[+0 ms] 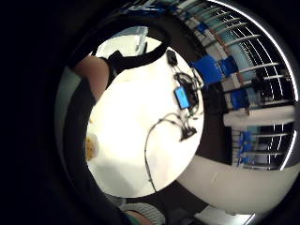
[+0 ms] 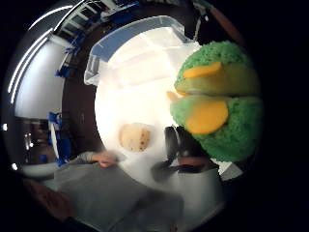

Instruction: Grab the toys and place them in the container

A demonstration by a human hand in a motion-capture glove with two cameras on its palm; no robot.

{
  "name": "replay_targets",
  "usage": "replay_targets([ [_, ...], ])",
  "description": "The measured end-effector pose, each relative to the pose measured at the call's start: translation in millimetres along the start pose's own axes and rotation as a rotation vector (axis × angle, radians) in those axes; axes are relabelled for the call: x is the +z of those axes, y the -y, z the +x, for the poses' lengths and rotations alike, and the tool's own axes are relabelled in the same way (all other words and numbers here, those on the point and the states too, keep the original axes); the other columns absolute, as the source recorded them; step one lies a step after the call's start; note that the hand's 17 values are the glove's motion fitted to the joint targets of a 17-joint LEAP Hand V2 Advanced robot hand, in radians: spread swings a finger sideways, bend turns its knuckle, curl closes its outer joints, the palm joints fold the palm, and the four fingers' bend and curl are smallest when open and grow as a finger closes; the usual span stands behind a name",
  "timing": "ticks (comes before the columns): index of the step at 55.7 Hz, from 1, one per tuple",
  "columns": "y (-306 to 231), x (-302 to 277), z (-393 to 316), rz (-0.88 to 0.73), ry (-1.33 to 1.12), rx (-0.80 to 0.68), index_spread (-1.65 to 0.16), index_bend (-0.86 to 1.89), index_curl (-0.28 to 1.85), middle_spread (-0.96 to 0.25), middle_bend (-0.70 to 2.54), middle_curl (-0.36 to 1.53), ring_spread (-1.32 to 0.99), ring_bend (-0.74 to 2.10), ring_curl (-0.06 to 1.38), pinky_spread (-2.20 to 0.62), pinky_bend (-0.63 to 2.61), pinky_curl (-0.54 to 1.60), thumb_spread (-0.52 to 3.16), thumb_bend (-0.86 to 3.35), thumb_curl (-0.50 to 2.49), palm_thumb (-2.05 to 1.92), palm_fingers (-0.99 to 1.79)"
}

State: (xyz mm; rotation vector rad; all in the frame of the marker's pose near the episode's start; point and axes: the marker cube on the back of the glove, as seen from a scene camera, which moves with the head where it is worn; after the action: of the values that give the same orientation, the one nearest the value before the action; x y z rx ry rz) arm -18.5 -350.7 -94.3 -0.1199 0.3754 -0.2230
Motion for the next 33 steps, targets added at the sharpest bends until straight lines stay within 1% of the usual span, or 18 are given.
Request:
replay_targets([
  [2, 25.0, -2.3, -3.4, 0.016, -0.003, -0.032, -0.38, 0.18, 0.32, -0.29, 0.73, 0.56, -0.50, 1.11, 0.41, -0.23, 0.73, 0.32, 1.40, -0.01, 0.36, 0.37, 0.49],
  [6, 73.1, -10.9, -28.9, 0.032, 0.097, -0.024, -0.39, 0.18, 0.33, -0.29, 0.72, 0.56, -0.50, 1.11, 0.41, -0.23, 0.73, 0.32, 1.39, -0.01, 0.36, 0.37, 0.48],
  [11, 145.0, 1.4, -47.9, 0.021, -0.090, -0.030, -0.39, 0.17, 0.34, -0.28, 0.72, 0.56, -0.50, 1.10, 0.41, -0.23, 0.73, 0.33, 1.39, -0.01, 0.36, 0.37, 0.48],
  [13, 174.7, 5.5, -67.6, 0.005, -0.084, -0.028, -0.39, 0.18, 0.34, -0.28, 0.72, 0.56, -0.50, 1.10, 0.41, -0.23, 0.74, 0.33, 1.39, -0.01, 0.36, 0.37, 0.46],
  [16, 203.7, 9.0, -95.1, -0.013, -0.016, -0.029, -0.39, 0.17, 0.35, -0.29, 0.72, 0.56, -0.50, 1.10, 0.41, -0.23, 0.74, 0.33, 1.39, -0.01, 0.36, 0.36, 0.46],
  [24, 237.7, 21.8, -130.7, -0.042, 0.114, -0.053, -0.38, 0.17, 0.36, -0.28, 0.71, 0.56, -0.50, 1.10, 0.41, -0.23, 0.75, 0.34, 1.39, -0.01, 0.35, 0.36, 0.45],
  [28, 243.2, 32.5, -134.3, -0.056, 0.113, -0.082, -0.38, 0.17, 0.36, -0.29, 0.72, 0.56, -0.50, 1.10, 0.42, -0.23, 0.76, 0.34, 1.39, -0.01, 0.35, 0.36, 0.44],
  [33, 246.9, 49.3, -139.4, -0.114, 0.104, -0.043, -0.38, 0.16, 0.37, -0.29, 0.71, 0.56, -0.50, 1.11, 0.42, -0.22, 0.77, 0.34, 1.38, -0.01, 0.34, 0.35, 0.43],
])
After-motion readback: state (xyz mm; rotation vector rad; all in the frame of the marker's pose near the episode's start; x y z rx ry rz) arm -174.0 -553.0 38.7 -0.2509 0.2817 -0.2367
